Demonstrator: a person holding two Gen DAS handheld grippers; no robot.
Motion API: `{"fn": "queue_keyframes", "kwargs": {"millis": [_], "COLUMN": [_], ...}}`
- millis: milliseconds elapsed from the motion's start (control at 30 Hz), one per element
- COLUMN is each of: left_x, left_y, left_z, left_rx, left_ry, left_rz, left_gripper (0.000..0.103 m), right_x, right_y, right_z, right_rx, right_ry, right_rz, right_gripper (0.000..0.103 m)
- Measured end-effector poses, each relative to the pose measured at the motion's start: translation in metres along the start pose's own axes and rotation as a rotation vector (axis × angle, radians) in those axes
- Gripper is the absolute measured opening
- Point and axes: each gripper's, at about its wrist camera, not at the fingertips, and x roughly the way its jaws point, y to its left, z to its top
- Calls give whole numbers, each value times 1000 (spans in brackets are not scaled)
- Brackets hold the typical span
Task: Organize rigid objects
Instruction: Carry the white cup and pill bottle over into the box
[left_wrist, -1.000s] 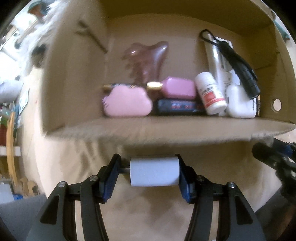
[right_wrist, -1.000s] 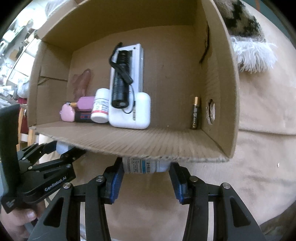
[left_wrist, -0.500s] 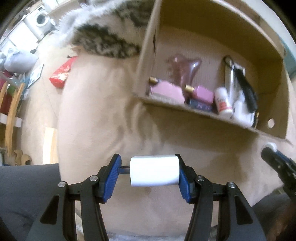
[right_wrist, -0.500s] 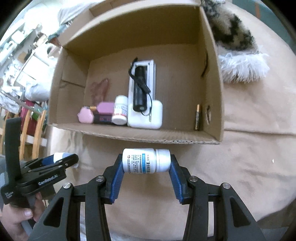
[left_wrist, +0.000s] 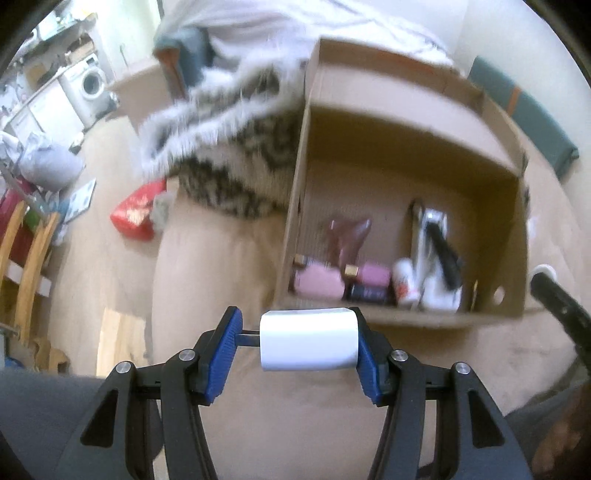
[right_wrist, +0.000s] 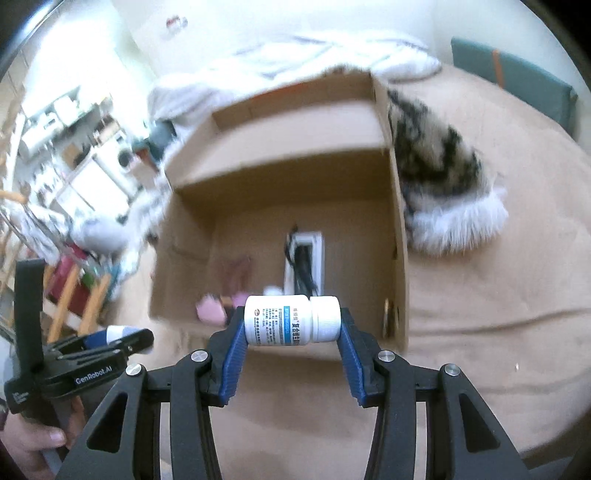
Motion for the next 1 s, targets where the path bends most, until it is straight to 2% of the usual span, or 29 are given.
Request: {"fn": "queue_keyframes", "kwargs": {"millis": [100, 300, 433, 567, 733, 833, 1000], "left_x": [-5, 7, 28, 47, 74, 86, 99], "left_y": [-7, -15, -33, -47, -56, -58, -59], "left_z": [14, 43, 54, 61, 60, 58, 57], "left_rx": [17, 31, 99, 154, 196, 202, 183], "left_ry": [-28, -53, -32, -48, -30, -17, 16], "left_rz": [6, 2, -4, 3, -59, -63, -84], "left_gripper": [54, 54, 54, 54, 54, 54, 54], "right_x": [4, 29, 48, 67, 90, 102, 111], "right_y": [2, 2, 2, -1, -12, -17, -18], "right_z": [14, 32, 43, 55, 49, 43, 38], "right_rx": [-14, -27, -53, -76, -24, 13, 0], "right_ry": [-13, 14, 39, 69, 131, 167, 192], "right_rz": [0, 0, -13, -35, -25, -18, -52], "right_gripper": [49, 49, 49, 49, 49, 49, 49]}}
